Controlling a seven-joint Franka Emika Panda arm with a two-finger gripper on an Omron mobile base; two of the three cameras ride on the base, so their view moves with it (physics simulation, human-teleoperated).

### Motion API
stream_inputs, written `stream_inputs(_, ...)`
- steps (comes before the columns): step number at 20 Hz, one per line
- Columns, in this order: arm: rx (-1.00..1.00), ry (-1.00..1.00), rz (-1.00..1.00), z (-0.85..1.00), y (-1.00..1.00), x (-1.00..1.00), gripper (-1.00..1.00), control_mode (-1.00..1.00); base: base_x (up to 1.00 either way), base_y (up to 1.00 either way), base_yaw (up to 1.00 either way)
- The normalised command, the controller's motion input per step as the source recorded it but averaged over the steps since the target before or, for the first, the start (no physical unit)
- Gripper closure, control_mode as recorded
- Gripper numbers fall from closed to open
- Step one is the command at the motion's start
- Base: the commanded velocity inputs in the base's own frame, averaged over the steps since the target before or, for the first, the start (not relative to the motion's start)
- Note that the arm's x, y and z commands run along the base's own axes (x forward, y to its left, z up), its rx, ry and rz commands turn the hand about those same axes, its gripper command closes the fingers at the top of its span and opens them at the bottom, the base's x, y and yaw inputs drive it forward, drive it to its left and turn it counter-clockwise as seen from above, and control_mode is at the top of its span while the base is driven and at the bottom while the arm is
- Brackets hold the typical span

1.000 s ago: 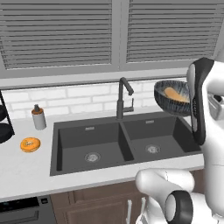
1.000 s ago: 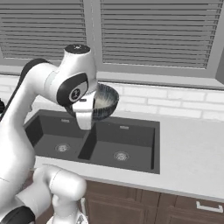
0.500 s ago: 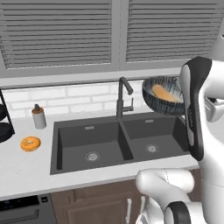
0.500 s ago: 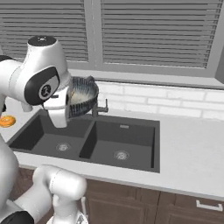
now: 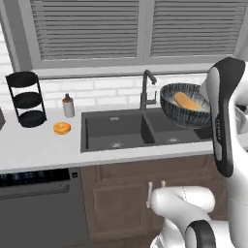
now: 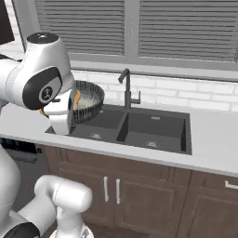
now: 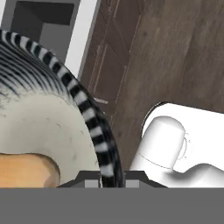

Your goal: Pick the squash from the sink and place it in the bowl. Then pick the bowl and place it in the microwave. Then close the microwave door and press the start button.

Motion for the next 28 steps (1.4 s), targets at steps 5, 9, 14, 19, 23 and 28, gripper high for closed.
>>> stream_inputs(5,0.0,0.0,0.0,0.0,0.0,0.0,1.0,1.0,-0.19,0.94,0.64)
stream_inputs(9,0.0,0.0,0.0,0.0,0.0,0.0,1.0,1.0,0.0,0.46,0.85)
stream_inputs(14,0.0,0.0,0.0,0.0,0.0,0.0,1.0,1.0,0.0,0.2,0.93)
stream_inputs(19,0.0,0.0,0.0,0.0,0.0,0.0,1.0,1.0,0.0,0.26,0.9)
stream_inputs(23,0.0,0.0,0.0,0.0,0.0,0.0,1.0,1.0,0.37,0.87,0.31)
stream_inputs(28,0.0,0.0,0.0,0.0,0.0,0.0,1.0,1.0,0.73,0.97,0.02)
